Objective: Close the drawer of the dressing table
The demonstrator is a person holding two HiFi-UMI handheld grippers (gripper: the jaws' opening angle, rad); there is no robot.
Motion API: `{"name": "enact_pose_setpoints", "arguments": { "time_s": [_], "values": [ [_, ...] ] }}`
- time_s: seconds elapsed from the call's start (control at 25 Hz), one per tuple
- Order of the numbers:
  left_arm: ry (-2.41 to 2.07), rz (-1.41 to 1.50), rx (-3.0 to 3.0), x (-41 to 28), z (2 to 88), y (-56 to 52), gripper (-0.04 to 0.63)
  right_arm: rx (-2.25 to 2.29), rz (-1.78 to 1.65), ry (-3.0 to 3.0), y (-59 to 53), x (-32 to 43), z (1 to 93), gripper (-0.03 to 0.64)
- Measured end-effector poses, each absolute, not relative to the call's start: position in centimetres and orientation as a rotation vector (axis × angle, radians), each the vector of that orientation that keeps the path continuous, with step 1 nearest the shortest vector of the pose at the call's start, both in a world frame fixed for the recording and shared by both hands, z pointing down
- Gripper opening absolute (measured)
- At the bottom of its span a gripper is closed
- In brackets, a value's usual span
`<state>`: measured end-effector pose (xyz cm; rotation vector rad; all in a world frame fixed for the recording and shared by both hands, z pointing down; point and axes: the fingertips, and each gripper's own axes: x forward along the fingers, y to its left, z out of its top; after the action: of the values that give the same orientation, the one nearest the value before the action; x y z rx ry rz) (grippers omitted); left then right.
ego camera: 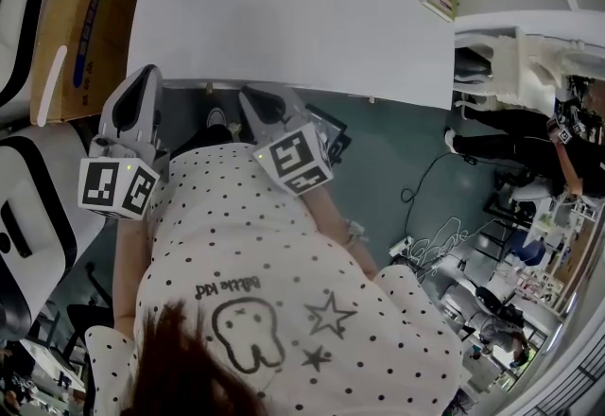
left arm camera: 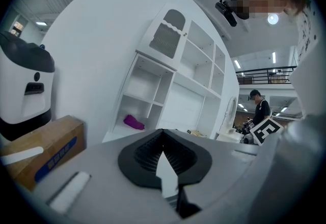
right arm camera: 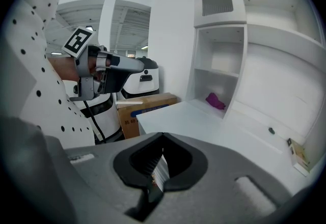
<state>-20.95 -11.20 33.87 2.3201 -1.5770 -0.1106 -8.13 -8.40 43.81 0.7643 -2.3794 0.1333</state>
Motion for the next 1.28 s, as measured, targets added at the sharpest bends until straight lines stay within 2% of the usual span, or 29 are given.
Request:
{"name": "enact_pose_setpoints", "arguments": {
  "time_s": [0.56, 1.28],
  "values": [
    [-1.553, -0.030, 2.313, -19.9, 35.1, -10.0, -0.003, 0.729, 0.154, -2.404, -7.1, -8.0, 44.6, 0.000],
    [-1.567, 0.019, 2.264, -21.7, 36.4, -9.1, -0.005, 0.561, 0.150, -2.401, -5.9, -11.2, 45.7, 0.002]
  ]
}}
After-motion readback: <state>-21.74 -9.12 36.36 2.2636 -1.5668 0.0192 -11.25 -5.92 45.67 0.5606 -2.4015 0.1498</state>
